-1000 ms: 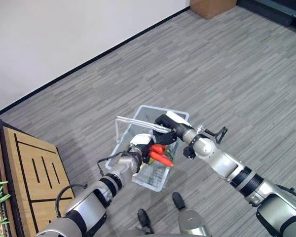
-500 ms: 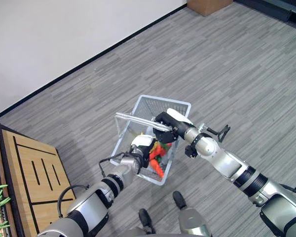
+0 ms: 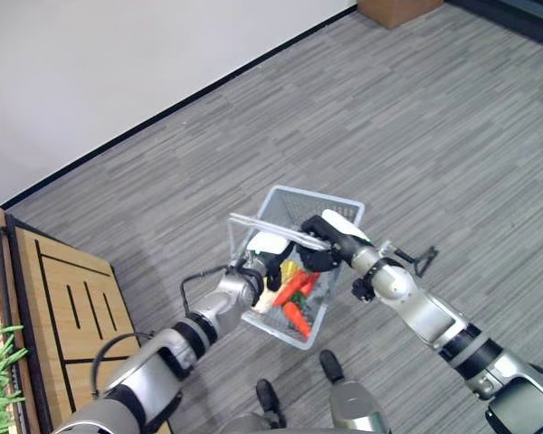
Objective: Get the vegetables into the basket
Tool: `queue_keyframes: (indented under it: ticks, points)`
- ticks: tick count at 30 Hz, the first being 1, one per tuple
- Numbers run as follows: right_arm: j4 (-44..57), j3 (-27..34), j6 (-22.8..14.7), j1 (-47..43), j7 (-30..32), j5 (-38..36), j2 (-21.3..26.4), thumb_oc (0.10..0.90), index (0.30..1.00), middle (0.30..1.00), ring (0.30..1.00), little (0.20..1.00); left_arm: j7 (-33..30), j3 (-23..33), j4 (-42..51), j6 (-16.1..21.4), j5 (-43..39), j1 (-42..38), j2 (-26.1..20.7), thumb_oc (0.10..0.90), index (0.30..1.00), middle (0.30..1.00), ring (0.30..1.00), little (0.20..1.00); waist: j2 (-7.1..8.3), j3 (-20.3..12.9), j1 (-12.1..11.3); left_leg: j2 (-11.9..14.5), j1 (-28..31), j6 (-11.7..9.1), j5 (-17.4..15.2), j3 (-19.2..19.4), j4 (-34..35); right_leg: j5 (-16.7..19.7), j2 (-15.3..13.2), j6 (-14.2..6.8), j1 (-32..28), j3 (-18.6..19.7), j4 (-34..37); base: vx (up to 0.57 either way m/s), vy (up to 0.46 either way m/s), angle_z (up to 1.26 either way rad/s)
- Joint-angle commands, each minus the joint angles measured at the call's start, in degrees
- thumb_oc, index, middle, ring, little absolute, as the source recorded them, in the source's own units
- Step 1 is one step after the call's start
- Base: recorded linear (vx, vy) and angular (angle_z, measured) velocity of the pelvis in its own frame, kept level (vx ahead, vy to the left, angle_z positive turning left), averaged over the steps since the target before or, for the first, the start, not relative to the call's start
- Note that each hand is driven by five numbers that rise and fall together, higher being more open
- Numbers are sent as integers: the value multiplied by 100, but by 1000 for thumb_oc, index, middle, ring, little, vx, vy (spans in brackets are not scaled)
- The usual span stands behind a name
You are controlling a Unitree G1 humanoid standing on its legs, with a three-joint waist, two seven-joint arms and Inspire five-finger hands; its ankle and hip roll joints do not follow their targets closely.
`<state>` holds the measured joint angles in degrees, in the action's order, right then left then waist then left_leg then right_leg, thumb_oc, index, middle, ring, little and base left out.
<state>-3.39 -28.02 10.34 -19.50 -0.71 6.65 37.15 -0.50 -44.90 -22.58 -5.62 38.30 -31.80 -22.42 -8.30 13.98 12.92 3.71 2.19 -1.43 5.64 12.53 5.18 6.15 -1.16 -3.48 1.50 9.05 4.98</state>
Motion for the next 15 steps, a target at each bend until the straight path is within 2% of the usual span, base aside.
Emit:
queue_keyframes:
  ticks: [1,5,6,7,8,11,15]
  points:
    - [705,661,-614,-173,234,403,-123,400,300,300,300,300,29,317,575,418,-112,-235,-249,900,1000,1000,1000,1000,306,-567,-217,-74,430,-293,-547,-209,-18,-250,-362,-356,-130,-504,-42,21,-12,11]
    - [345,1038,-484,321,108,590,-18,400,300,300,300,300,426,771,1726,543,-393,380,-1004,900,1000,1000,1000,1000,344,-631,-330,-71,484,-293,-574,-276,-18,-290,-365,-351,-233,-573,-35,27,-8,11]
    - [348,1036,-484,324,108,591,-21,400,300,300,300,300,433,776,1738,539,-394,389,-1011,900,1000,1000,1000,1000,345,-631,-326,-71,490,-293,-579,-277,-18,-295,-365,-352,-239,-575,-36,22,-2,10]
    - [115,1235,-466,553,88,674,64,400,300,300,300,300,565,1051,2203,602,-486,683,-1405,900,1000,1000,1000,1000,363,-661,-385,-69,507,-298,-580,-308,-18,-305,-359,-346,-272,-604,-35,14,2,11]
    - [116,1230,-467,555,87,675,61,400,300,300,300,300,574,1060,2220,597,-487,697,-1413,900,1000,1000,1000,1000,365,-661,-379,-68,513,-297,-585,-309,-18,-311,-359,-347,-279,-606,-36,-6,-5,10]
    - [-379,1546,-409,914,59,835,208,400,300,300,300,300,761,1684,2808,659,-729,1452,-2025,900,1000,1000,1000,1000,414,-718,-481,-55,548,-308,-593,-366,-18,-334,-360,-337,-364,-662,-30,10,-12,5]
    - [-980,1915,-300,1290,81,906,308,400,300,300,300,300,693,2449,2890,562,-982,2249,-2312,900,1000,1000,1000,1000,474,-747,-571,-51,577,-313,-606,-440,-18,-364,-358,-331,-429,-726,-31,17,-6,11]
